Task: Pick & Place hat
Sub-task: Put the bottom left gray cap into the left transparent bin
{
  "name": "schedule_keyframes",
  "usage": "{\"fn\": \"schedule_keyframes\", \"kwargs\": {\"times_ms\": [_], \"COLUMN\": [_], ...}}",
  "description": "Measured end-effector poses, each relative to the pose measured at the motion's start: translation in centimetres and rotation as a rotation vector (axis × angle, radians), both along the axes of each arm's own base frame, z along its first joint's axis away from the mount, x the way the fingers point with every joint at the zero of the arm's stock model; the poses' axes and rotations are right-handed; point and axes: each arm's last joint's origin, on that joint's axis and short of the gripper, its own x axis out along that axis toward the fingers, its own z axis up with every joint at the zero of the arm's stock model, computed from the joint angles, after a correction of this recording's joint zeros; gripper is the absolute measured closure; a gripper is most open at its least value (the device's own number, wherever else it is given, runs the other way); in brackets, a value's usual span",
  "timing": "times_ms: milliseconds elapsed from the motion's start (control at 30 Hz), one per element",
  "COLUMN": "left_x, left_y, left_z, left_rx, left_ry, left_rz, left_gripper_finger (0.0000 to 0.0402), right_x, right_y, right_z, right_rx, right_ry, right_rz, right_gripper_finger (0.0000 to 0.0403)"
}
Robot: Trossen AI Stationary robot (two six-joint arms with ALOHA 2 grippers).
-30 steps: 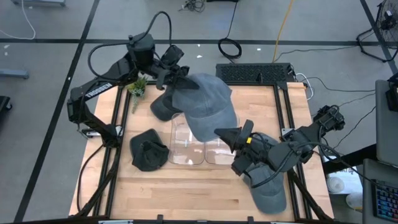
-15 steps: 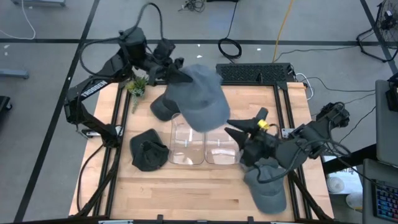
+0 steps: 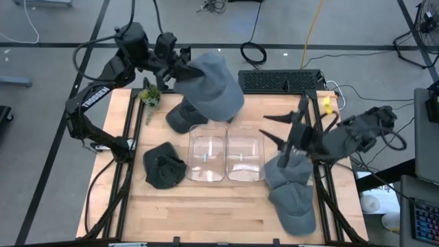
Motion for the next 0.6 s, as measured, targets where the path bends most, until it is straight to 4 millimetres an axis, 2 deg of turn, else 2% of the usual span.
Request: {"fn": "schedule_keyframes", "kwargs": {"times_ms": [300, 600], "left_x": [-0.1, 0.4], "left_y": [0.0, -0.8], "left_z": [-0.4, -0.9], "left_rx": [0.168, 0.478], "left_ry": [-0.008, 0.015], "left_rz": [0.129, 0.309], "left_gripper_finger": [0.0401, 0.0401], "right_x": [-0.9, -0.6], "right_y": [-4.0, -6.2], "right_z": [0.1, 0.8], "right_rx": [0.143, 0.173], "right_ry": [0.010, -0.048], "right_rz": [-0.044, -0.095], "right_gripper_finger": [0.0231, 0.0229]}}
